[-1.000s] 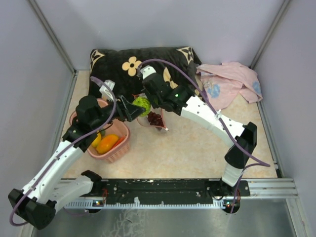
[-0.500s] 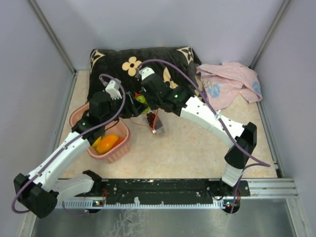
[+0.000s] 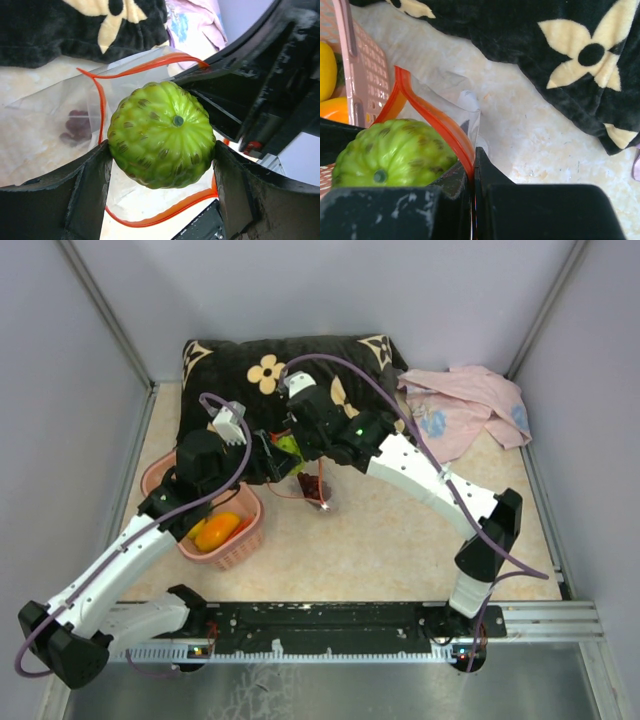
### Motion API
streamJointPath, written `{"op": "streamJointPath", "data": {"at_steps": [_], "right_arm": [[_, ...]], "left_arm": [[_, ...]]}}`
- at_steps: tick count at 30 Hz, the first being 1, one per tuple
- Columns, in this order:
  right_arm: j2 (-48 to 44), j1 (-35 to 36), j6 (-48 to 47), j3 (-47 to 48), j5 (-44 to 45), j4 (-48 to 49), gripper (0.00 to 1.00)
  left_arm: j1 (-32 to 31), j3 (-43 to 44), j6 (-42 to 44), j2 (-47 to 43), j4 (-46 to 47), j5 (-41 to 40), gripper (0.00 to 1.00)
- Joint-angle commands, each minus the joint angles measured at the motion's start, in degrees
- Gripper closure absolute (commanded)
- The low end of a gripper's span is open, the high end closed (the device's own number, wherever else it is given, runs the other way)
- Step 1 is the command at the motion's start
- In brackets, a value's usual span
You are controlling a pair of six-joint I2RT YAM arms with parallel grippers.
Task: Place the food in the zip-top bag and seal the zipper
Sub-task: Place the fake fruit in the zipper food storage bag.
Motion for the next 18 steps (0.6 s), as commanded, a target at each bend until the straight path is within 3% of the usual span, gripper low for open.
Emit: {"op": "streamJointPath", "data": {"at_steps": [1,8,18], "right_arm": [[-3.32,0.36,1.24,2.12,-3.26,4.59,1.00],[-5.63,0.34,1.74,-0.22,-3.50,5.67,1.00],[-6.06,0.26,2.37,-1.96,-4.14,7.30,0.98]], "left_arm": [[-0.83,1.43,0.62,0.90,-3.51,-2.93,0.34],[-0.83,3.06,1.15,1.35,-4.29,-0.35,0.18],[-0.83,3.91,1.75,0.18,-5.72,-1.30,0.06]]}}
